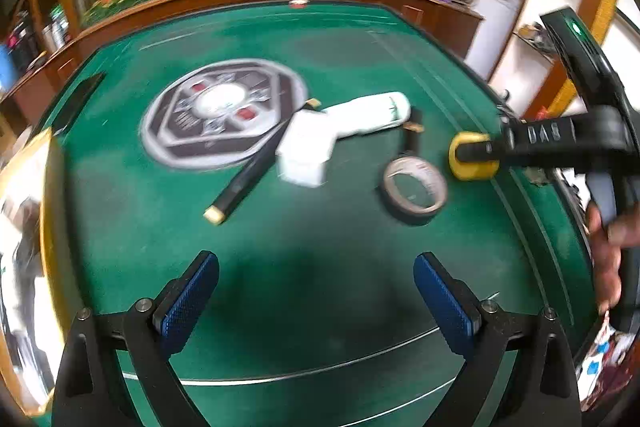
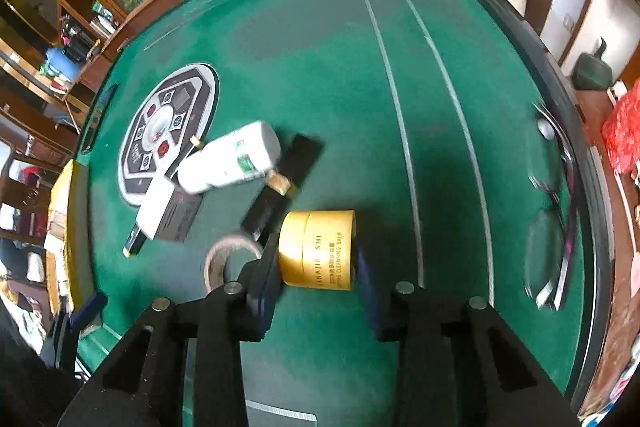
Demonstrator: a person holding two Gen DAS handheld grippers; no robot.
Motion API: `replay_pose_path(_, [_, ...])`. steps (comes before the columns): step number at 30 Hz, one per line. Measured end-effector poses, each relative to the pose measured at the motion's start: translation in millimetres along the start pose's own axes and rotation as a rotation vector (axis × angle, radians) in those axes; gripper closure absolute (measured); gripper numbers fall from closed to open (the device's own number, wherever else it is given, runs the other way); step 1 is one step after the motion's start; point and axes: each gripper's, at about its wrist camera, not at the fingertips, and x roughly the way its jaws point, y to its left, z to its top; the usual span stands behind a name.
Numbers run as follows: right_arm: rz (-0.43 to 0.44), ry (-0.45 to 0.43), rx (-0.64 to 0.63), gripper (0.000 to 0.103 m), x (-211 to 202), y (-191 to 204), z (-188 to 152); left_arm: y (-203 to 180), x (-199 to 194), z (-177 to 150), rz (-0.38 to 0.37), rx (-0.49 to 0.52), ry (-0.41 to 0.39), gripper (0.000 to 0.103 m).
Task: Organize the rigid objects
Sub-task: 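Grasp the brown tape roll with the left tool while the right tool grasps the yellow tape roll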
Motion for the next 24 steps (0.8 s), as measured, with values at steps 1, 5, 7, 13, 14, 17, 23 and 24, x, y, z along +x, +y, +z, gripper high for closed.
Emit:
replay_pose_path(1, [0.007, -0.002, 0.01, 0.069, -4, -4, -6, -5, 1, 3, -0.005, 0.012, 0.003, 0.004])
replay_pose_path(5, [0.04, 0.001, 0.037, 0.069, -18, -19, -32, -27, 15, 19, -0.035, 0.062, 0.04, 0.004])
replay_pose_path(7, [0.051, -0.003, 0.042, 0.069, -24, -24, -40, -37, 27, 26, -0.024, 0.081, 0.062, 0.004])
replay_pose_path(13, [0.055, -0.03, 0.035, 0.069, -43, -36, -61, -60, 60, 42, 0.002, 0.115, 0.107, 0.004])
replay_pose_path(14, [0.056, -0.032, 0.035, 0.069, -45, -38, -63, -61, 65, 44, 0.012, 0.117, 0.108, 0.004])
replay_pose_path(17, [0.065, -0.036, 0.039, 0.069, -49, -44, -67, -62, 80, 48, 0.005, 0.104, 0.129, 0.02])
replay_pose_path(23, [0.071, -0.039, 0.035, 0.069, -53, -51, -73, -65, 71, 39, -0.013, 0.123, 0.125, 0.041])
replay_pose_path(24, [0.074, -0.039, 0.039, 0.069, -53, -53, -74, -64, 68, 36, -0.027, 0.116, 0.127, 0.041])
